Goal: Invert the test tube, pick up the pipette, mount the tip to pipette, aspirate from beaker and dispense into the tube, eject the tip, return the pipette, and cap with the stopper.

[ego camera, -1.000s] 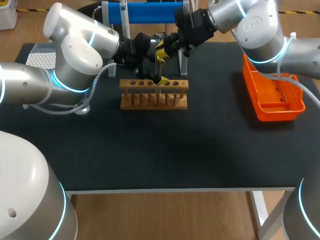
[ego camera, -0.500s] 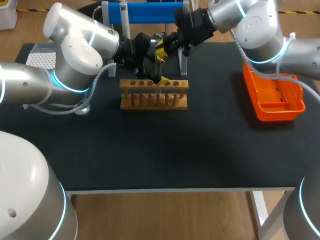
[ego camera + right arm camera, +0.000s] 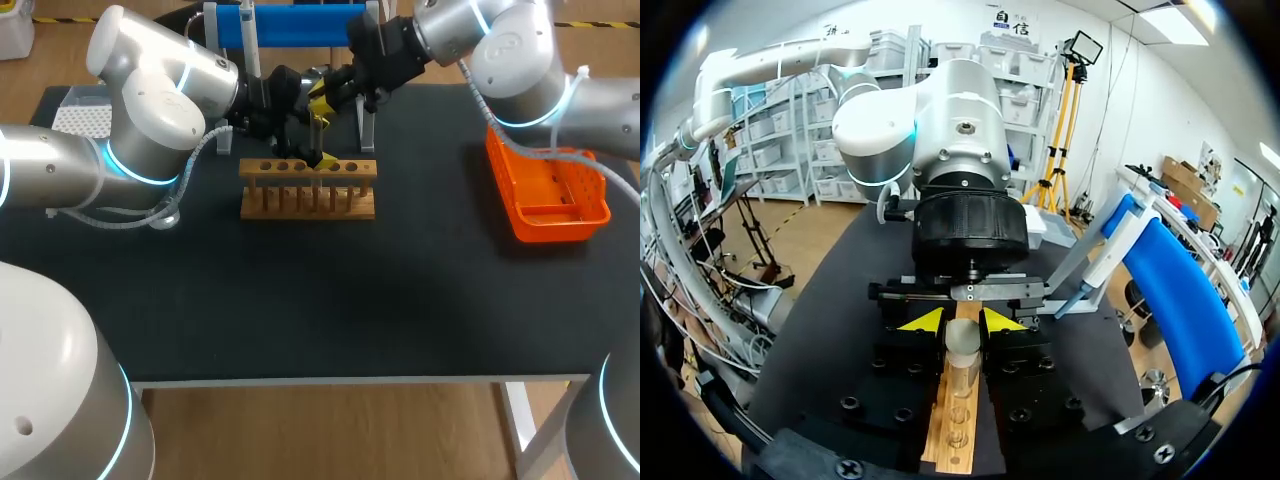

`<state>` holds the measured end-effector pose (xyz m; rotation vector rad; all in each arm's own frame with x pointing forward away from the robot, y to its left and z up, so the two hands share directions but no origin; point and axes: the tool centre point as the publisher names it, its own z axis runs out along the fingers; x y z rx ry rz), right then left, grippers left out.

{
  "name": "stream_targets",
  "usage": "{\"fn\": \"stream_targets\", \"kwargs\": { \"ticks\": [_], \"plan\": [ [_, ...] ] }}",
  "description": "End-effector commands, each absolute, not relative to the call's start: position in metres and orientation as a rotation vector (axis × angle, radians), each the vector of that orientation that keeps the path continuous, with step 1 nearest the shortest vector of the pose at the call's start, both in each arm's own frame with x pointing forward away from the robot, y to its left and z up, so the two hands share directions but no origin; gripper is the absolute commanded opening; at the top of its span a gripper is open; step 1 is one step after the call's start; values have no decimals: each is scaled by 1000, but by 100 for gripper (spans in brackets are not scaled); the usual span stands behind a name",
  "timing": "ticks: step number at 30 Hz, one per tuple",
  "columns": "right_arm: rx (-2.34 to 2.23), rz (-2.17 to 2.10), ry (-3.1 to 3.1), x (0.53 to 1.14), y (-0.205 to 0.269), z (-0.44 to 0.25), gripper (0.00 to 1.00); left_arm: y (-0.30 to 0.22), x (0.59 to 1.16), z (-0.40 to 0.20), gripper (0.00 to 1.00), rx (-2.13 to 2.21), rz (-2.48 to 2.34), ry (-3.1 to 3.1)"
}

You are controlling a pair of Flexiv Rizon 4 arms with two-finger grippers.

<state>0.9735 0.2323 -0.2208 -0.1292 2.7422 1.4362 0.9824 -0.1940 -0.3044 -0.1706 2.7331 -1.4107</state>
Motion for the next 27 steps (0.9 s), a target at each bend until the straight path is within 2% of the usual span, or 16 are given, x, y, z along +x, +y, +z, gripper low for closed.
{"fn": "stream_targets", "kwargs": {
  "ticks": [1, 27],
  "plan": [
    [-131, 1434, 2748, 975, 233, -221, 0, -194, 983, -305, 100, -170, -1410, 2736],
    [-126, 1431, 2756, 973, 234, -226, 0, -194, 983, -305, 100, -170, -1410, 2736]
  ]
}}
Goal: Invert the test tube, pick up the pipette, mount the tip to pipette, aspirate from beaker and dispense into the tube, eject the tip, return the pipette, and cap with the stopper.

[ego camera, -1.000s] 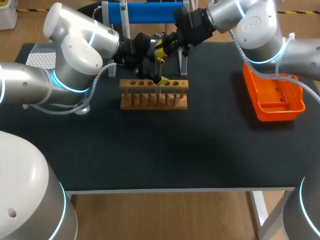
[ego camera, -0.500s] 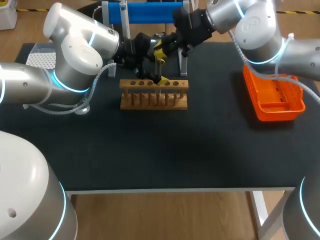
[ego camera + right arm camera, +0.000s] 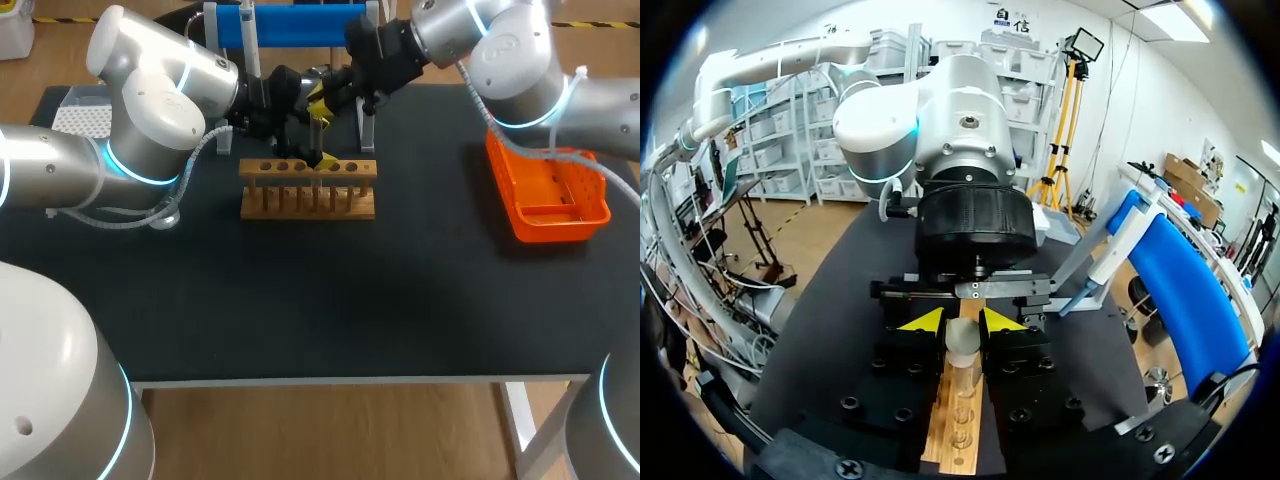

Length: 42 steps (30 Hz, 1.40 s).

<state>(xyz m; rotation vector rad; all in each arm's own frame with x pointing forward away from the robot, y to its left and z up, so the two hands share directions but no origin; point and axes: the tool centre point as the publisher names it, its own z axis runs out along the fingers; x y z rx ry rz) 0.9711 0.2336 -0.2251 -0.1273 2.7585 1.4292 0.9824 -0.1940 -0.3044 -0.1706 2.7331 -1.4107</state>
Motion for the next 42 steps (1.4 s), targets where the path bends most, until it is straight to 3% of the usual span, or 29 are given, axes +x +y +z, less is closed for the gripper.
{"fn": "stream_targets", "kwargs": {
  "ticks": [1, 42],
  "plan": [
    [-122, 1437, 2749, 973, 233, -225, 0, -194, 983, -305, 100, -170, -1410, 2736],
    [-106, 1467, 2739, 975, 234, -225, 0, -194, 983, -305, 100, -170, -1410, 2736]
  ]
}}
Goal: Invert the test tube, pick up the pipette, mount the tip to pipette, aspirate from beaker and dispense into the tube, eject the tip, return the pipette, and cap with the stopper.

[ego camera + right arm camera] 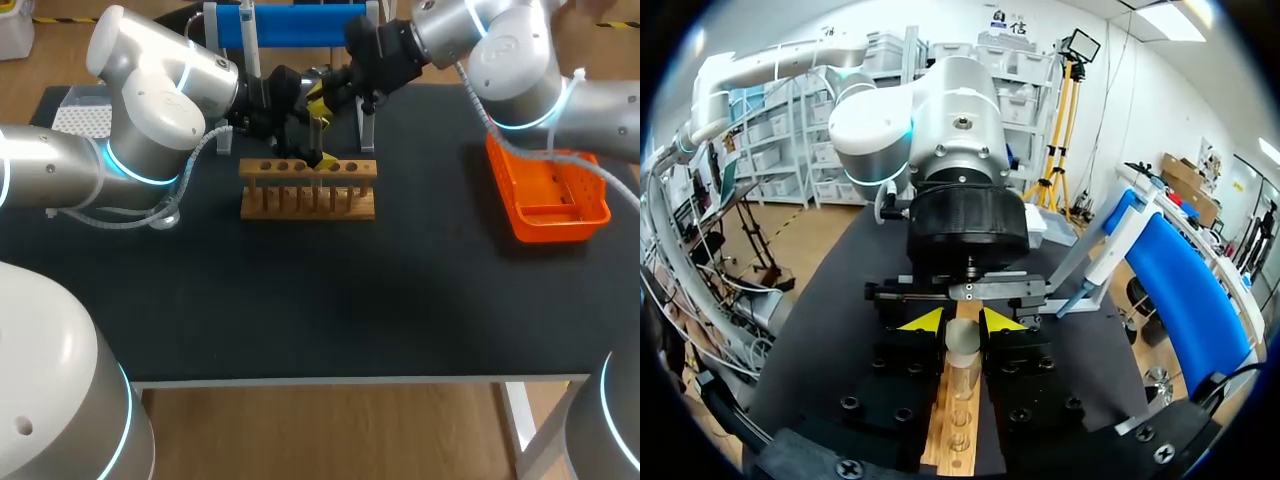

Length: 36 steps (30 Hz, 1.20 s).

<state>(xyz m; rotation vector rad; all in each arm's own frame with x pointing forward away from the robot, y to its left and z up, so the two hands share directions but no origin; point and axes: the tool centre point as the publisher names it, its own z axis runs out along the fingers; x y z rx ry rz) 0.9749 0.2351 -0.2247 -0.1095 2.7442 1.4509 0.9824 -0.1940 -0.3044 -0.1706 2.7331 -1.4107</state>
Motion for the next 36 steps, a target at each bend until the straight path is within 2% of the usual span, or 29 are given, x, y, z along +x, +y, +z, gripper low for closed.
{"fn": "stream_targets", "kwargs": {
  "ticks": [1, 36],
  "plan": [
    [-105, 1474, 2737, 975, 234, -224, 0, -194, 983, -305, 100, -170, -1410, 2736],
    [-78, 1488, 2718, 975, 232, -225, 0, -194, 983, -305, 100, -170, -1410, 2736]
  ]
}}
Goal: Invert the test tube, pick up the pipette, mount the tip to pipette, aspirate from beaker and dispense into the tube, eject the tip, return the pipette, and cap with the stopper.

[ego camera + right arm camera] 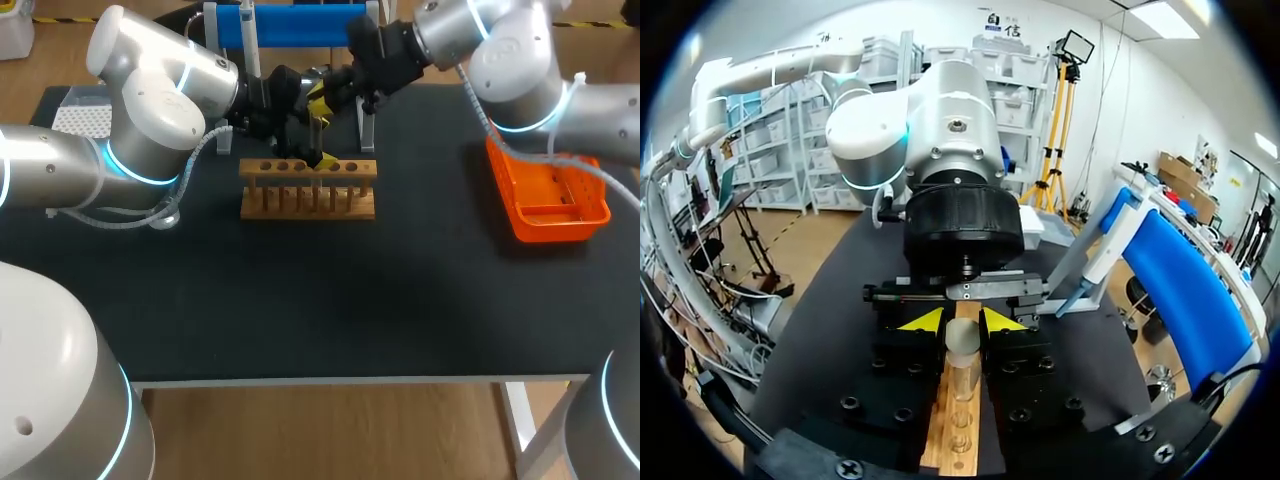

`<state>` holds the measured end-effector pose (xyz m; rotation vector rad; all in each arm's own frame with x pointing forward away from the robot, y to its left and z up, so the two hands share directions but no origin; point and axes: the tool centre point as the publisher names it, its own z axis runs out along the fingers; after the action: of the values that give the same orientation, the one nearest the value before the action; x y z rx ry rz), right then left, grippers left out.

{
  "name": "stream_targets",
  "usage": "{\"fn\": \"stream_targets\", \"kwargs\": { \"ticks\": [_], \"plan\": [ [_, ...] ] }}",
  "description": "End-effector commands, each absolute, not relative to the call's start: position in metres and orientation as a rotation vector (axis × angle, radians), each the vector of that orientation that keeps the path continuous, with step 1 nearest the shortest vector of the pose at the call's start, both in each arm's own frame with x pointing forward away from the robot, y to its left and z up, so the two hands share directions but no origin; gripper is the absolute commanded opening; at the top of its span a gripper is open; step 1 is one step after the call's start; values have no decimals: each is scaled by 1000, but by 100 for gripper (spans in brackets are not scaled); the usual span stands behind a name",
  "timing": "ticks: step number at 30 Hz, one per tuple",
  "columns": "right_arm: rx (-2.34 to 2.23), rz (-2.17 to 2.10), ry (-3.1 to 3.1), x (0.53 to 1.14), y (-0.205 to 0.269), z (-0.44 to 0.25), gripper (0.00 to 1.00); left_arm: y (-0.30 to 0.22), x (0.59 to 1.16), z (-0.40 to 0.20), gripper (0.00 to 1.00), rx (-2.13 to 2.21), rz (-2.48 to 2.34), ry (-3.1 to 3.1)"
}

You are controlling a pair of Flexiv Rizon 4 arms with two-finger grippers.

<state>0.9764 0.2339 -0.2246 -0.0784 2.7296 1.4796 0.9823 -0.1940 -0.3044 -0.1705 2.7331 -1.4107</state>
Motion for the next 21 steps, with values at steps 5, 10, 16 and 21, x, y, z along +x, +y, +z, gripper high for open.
{"fn": "stream_targets", "kwargs": {
  "ticks": [5, 10, 16, 21],
  "plan": [
    [-78, 1503, 2701, 976, 232, -223, 0, -194, 983, -305, 100, -170, -1410, 2736],
    [-79, 1508, 2693, 976, 232, -223, 0, -194, 983, -305, 100, -170, -1410, 2736],
    [-80, 1511, 2690, 976, 233, -223, 0, -194, 983, -305, 100, -170, -1410, 2736],
    [-80, 1510, 2689, 977, 235, -224, 0, -194, 983, -305, 100, -170, -1410, 2736]
  ]
}}
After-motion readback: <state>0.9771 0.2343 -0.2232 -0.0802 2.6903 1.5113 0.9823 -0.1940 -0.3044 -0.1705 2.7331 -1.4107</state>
